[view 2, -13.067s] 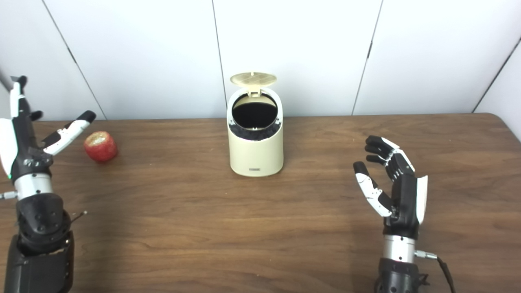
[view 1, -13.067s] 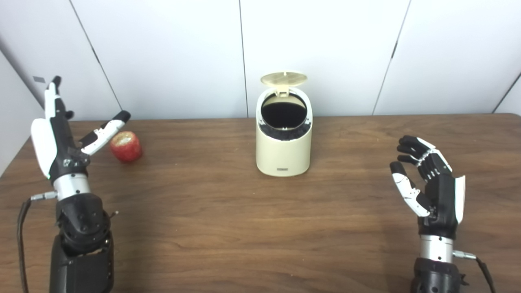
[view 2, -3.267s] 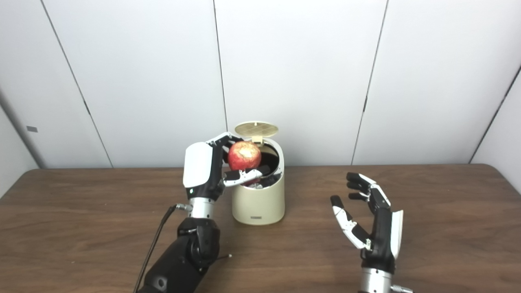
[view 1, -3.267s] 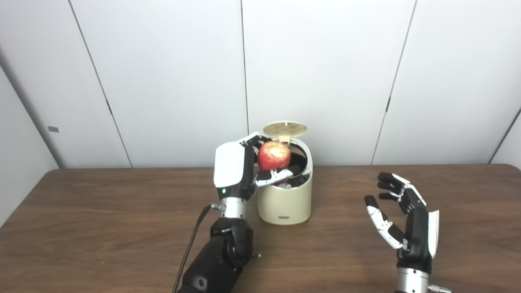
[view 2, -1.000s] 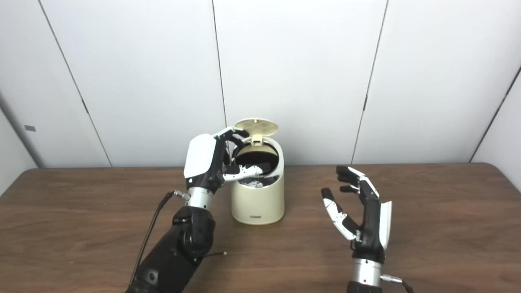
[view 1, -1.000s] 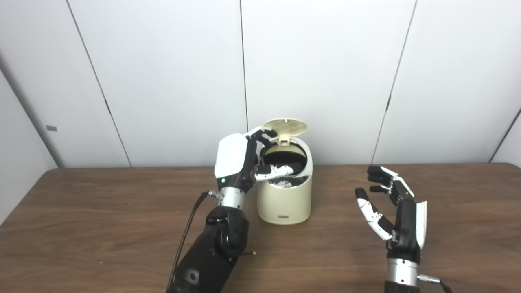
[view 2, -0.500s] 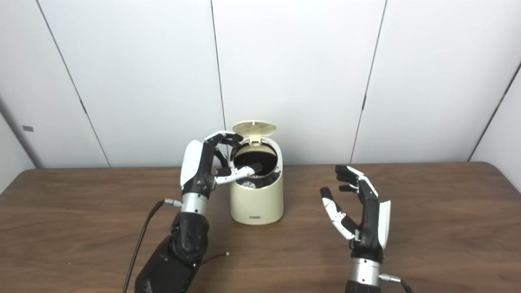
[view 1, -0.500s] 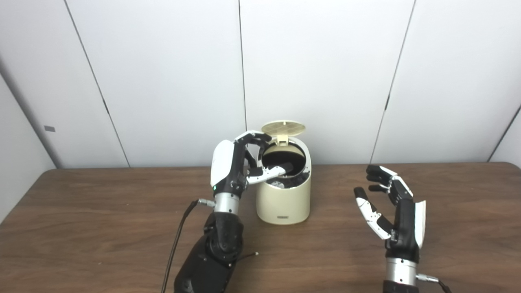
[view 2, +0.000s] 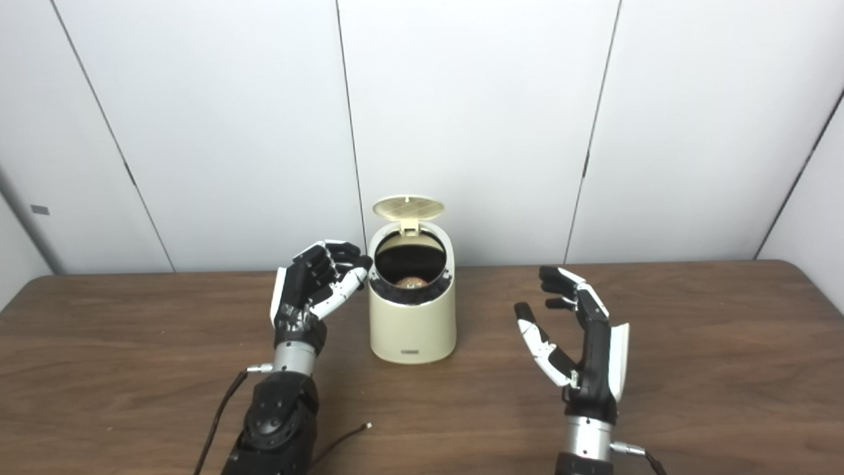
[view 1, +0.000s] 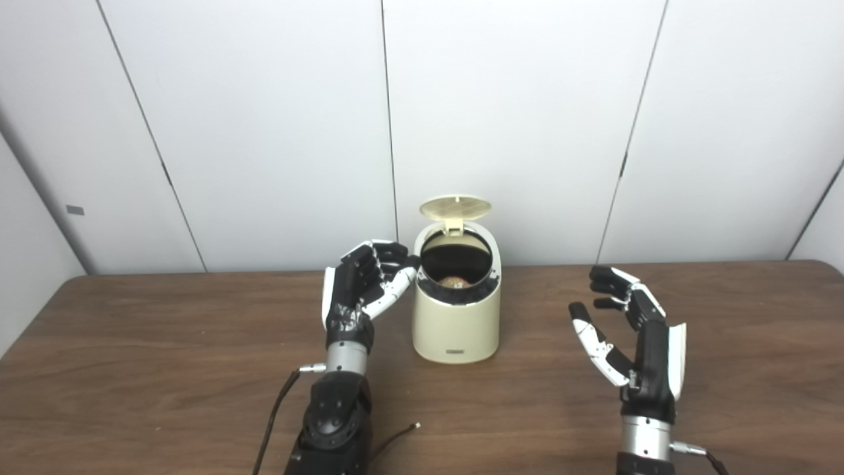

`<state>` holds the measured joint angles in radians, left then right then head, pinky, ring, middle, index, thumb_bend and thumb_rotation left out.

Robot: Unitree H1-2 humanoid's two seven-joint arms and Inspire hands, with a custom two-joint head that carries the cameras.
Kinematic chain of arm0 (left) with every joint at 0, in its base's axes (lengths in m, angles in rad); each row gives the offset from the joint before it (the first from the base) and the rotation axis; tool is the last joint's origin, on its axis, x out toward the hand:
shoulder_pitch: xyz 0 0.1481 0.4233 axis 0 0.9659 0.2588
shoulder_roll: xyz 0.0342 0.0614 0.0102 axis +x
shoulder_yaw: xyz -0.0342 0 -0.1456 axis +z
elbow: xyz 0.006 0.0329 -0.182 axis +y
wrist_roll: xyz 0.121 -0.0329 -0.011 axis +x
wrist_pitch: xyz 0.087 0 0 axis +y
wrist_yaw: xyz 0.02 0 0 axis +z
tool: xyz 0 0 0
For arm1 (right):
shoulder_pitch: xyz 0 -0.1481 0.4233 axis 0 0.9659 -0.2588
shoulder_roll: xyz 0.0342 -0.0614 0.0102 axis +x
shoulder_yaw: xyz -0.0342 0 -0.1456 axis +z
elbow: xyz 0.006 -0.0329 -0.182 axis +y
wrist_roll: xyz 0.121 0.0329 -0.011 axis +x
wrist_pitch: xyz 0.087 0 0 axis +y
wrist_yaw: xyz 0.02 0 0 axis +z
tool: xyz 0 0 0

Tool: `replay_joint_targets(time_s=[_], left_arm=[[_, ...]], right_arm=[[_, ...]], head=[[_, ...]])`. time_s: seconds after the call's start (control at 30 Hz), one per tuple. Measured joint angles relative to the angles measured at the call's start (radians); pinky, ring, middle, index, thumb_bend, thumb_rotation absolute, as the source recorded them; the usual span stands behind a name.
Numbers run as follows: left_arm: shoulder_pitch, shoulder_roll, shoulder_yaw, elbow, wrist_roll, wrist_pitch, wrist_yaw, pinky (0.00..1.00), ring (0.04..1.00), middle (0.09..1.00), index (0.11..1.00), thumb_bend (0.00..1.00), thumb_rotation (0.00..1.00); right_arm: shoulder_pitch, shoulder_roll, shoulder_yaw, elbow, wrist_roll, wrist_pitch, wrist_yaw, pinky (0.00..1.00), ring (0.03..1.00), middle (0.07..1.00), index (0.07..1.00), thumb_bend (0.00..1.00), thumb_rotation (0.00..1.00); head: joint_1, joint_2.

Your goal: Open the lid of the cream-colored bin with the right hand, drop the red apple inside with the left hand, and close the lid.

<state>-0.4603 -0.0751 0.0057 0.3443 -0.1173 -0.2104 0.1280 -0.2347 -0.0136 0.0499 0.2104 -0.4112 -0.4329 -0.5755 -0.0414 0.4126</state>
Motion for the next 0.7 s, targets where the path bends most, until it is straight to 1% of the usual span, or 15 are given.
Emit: replay_joint_targets(time_s=[0.03, 0.07, 0.1, 0.13, 0.17, 0.2, 0.23, 0.3, 0.33, 0.37, 0.43, 0.47, 0.5, 0.57, 0.7], left_arm=[[0.012, -0.001, 0.004, -0.015, -0.019, -0.002, -0.021, 0.4, 0.452, 0.478, 0.483, 0.5, 0.0], [0.024, -0.001, 0.008, -0.031, -0.037, -0.005, -0.039, 0.39, 0.443, 0.48, 0.489, 0.5, 0.0], [0.033, -0.002, 0.014, -0.046, -0.059, -0.013, -0.055, 0.39, 0.441, 0.481, 0.491, 0.5, 0.0], [0.042, -0.004, 0.019, -0.056, -0.074, -0.018, -0.067, 0.4, 0.438, 0.484, 0.5, 0.5, 0.0], [0.052, -0.006, 0.026, -0.069, -0.093, -0.025, -0.082, 0.4, 0.438, 0.485, 0.501, 0.5, 0.0], [0.065, -0.007, 0.033, -0.086, -0.109, -0.043, -0.094, 0.41, 0.452, 0.483, 0.501, 0.51, 0.0], [0.081, -0.006, 0.037, -0.106, -0.119, -0.056, -0.106, 0.41, 0.473, 0.485, 0.502, 0.51, 0.0], [0.115, 0.007, 0.038, -0.137, -0.122, -0.09, -0.129, 0.45, 0.545, 0.581, 0.499, 0.49, 0.07], [0.127, 0.018, 0.037, -0.145, -0.121, -0.101, -0.144, 0.49, 0.582, 0.62, 0.583, 0.46, 0.34], [0.141, 0.033, 0.035, -0.151, -0.12, -0.115, -0.156, 0.55, 0.634, 0.666, 0.659, 0.47, 0.57], [0.17, 0.066, 0.036, -0.173, -0.118, -0.125, -0.179, 0.61, 0.684, 0.709, 0.713, 0.47, 0.73], [0.184, 0.084, 0.037, -0.18, -0.118, -0.129, -0.186, 0.63, 0.701, 0.723, 0.729, 0.47, 0.77], [0.194, 0.1, 0.039, -0.181, -0.117, -0.13, -0.188, 0.63, 0.703, 0.724, 0.73, 0.47, 0.77], [0.211, 0.121, 0.042, -0.181, -0.114, -0.13, -0.189, 0.64, 0.707, 0.727, 0.73, 0.46, 0.77], [0.224, 0.113, 0.032, -0.182, -0.09, -0.132, -0.207, 0.65, 0.713, 0.73, 0.725, 0.49, 0.72]], right_arm=[[0.0, -0.002, 0.007, -0.002, -0.022, 0.0, -0.006, 0.55, 0.658, 0.683, 0.661, 0.27, 0.27], [0.0, -0.004, 0.014, -0.007, -0.05, 0.001, -0.007, 0.56, 0.668, 0.703, 0.684, 0.29, 0.32], [0.002, -0.007, 0.02, -0.013, -0.071, 0.002, -0.006, 0.56, 0.67, 0.708, 0.691, 0.3, 0.33], [0.005, -0.009, 0.024, -0.019, -0.089, 0.004, -0.003, 0.57, 0.689, 0.734, 0.726, 0.34, 0.41], [0.008, -0.013, 0.031, -0.034, -0.108, 0.013, 0.005, 0.57, 0.692, 0.738, 0.731, 0.35, 0.43], [0.01, -0.018, 0.037, -0.043, -0.12, 0.021, 0.018, 0.59, 0.713, 0.764, 0.765, 0.39, 0.52], [0.012, -0.023, 0.047, -0.053, -0.127, 0.027, 0.031, 0.62, 0.739, 0.789, 0.792, 0.42, 0.59], [0.013, -0.043, 0.058, -0.065, -0.143, 0.027, 0.063, 0.72, 0.817, 0.851, 0.851, 0.49, 0.71], [0.012, -0.06, 0.059, -0.065, -0.152, 0.027, 0.077, 0.75, 0.84, 0.869, 0.87, 0.53, 0.75], [0.012, -0.082, 0.058, -0.068, -0.162, 0.03, 0.095, 0.77, 0.864, 0.897, 0.897, 0.61, 0.83], [0.022, -0.125, 0.053, -0.093, -0.188, 0.055, 0.134, 0.79, 0.89, 0.92, 0.919, 0.68, 0.89], [0.035, -0.145, 0.048, -0.134, -0.2, 0.086, 0.16, 0.8, 0.9, 0.929, 0.926, 0.69, 0.9], [0.049, -0.162, 0.041, -0.199, -0.209, 0.122, 0.196, 0.8, 0.901, 0.929, 0.927, 0.69, 0.9], [0.042, -0.18, 0.032, -0.303, -0.227, 0.182, 0.253, 0.84, 0.923, 0.946, 0.954, 0.69, 0.91], [-0.054, -0.204, 0.027, -0.475, -0.24, 0.308, 0.402, 0.89, 0.949, 0.963, 0.978, 0.73, 0.91]], head=[[-0.002, 0.002], [-0.002, 0.005], [-0.002, 0.006], [-0.002, 0.006], [-0.002, 0.006], [-0.003, 0.008], [-0.008, 0.008], [-0.009, 0.008], [-0.009, 0.008], [-0.011, 0.006], [-0.015, 0.006], [-0.017, 0.005], [-0.017, 0.005], [-0.023, 0.005], [-0.025, 0.002]])
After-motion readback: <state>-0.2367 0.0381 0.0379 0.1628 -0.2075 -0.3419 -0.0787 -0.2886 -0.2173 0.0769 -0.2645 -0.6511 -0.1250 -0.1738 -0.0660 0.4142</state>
